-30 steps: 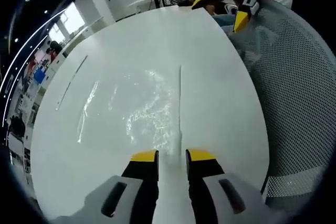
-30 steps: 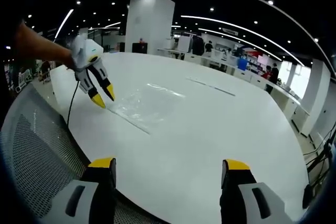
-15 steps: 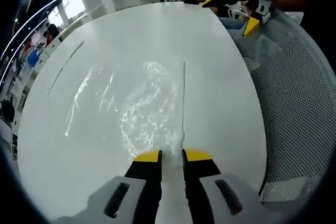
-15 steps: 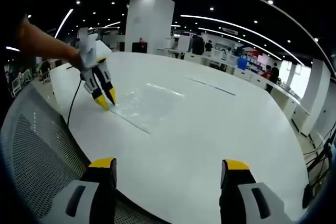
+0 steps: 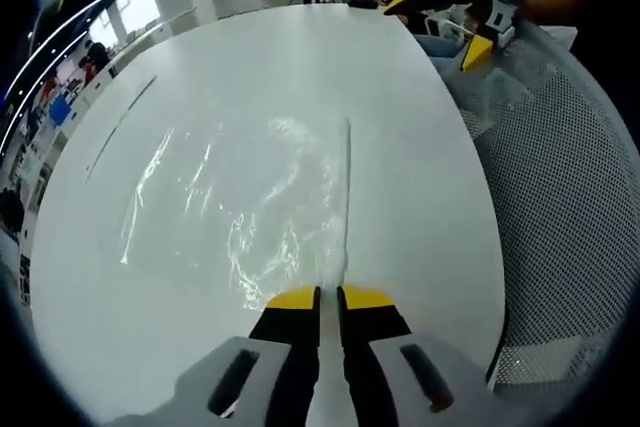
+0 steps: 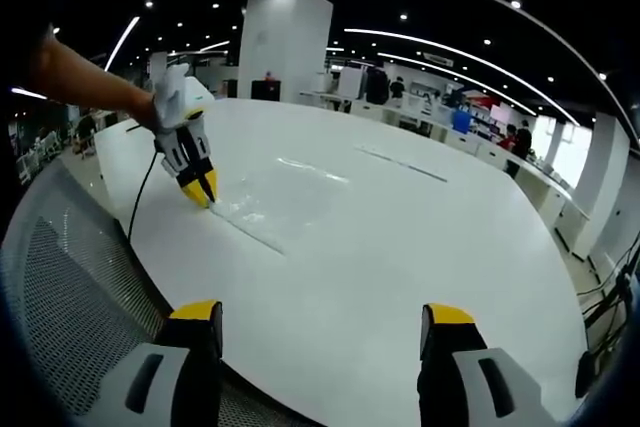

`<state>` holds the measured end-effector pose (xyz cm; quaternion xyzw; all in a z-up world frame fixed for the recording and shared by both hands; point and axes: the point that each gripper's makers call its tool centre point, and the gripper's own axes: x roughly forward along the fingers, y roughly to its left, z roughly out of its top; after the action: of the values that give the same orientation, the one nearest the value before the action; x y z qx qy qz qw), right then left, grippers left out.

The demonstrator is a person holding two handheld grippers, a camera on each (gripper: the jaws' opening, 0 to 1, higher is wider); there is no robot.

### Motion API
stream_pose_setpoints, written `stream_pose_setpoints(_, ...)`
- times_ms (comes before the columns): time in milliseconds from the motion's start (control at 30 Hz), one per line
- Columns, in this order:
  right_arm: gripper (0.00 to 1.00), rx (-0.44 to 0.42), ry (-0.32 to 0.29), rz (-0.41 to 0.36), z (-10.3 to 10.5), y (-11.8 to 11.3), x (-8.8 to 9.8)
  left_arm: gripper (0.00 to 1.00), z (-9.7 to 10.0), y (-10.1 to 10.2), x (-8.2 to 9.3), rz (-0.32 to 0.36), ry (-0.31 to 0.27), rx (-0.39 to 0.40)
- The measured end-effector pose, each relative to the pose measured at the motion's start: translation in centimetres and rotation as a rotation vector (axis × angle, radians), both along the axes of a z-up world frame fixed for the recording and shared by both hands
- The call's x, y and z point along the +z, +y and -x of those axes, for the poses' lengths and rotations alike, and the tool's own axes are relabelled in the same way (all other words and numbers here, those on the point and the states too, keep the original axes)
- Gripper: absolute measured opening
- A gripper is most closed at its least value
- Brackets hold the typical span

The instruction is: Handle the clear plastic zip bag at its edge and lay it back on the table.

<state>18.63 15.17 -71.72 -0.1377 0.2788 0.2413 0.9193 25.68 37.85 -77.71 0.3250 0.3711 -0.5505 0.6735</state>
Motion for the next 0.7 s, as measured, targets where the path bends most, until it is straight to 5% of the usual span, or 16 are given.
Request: stream_pose_setpoints(700, 0.83, 0.05, 0.004, 0.045, 0.4, 0.6, 0.5, 0.0, 0.9, 0.0, 1.3, 0.001, -0.07, -0.071)
